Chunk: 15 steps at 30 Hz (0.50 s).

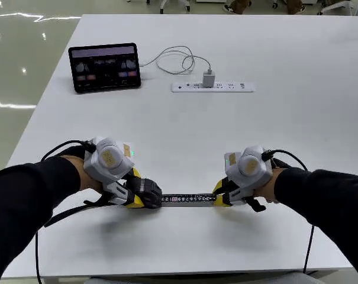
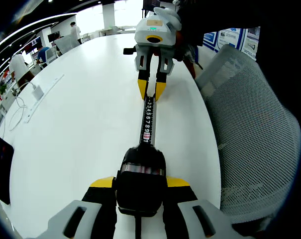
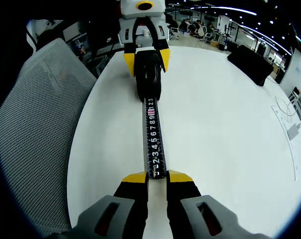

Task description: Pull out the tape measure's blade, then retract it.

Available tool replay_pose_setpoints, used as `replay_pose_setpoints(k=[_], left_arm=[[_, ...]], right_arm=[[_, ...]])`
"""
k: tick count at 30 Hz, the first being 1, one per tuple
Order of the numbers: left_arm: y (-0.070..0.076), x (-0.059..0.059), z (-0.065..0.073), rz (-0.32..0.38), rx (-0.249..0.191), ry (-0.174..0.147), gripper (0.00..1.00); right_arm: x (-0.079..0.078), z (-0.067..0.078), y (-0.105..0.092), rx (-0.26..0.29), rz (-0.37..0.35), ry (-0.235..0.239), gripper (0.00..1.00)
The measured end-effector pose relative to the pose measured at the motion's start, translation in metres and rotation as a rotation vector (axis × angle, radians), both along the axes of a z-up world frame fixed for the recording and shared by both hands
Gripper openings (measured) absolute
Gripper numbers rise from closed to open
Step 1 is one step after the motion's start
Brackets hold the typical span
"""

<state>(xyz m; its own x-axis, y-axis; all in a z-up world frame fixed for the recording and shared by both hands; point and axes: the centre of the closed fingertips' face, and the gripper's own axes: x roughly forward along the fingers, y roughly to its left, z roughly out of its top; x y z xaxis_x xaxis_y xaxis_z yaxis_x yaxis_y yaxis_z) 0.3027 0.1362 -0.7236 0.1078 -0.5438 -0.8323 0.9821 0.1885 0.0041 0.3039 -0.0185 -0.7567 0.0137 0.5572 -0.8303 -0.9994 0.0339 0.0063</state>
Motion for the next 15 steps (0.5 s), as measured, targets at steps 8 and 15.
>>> replay_pose_setpoints(k=[8, 15], left_arm=[[-0.0001, 0.0001, 0.0003, 0.002, -0.002, -0.002, 0.31], [-0.0002, 0.0002, 0.0007, 0.010, -0.011, -0.001, 0.32]], right_arm=[[0.0001, 0.0004, -0.0044, -0.005, -0.006, 0.000, 0.08], [0.0007, 0.0010, -0.0102, -0.008, -0.019, 0.004, 0.08]])
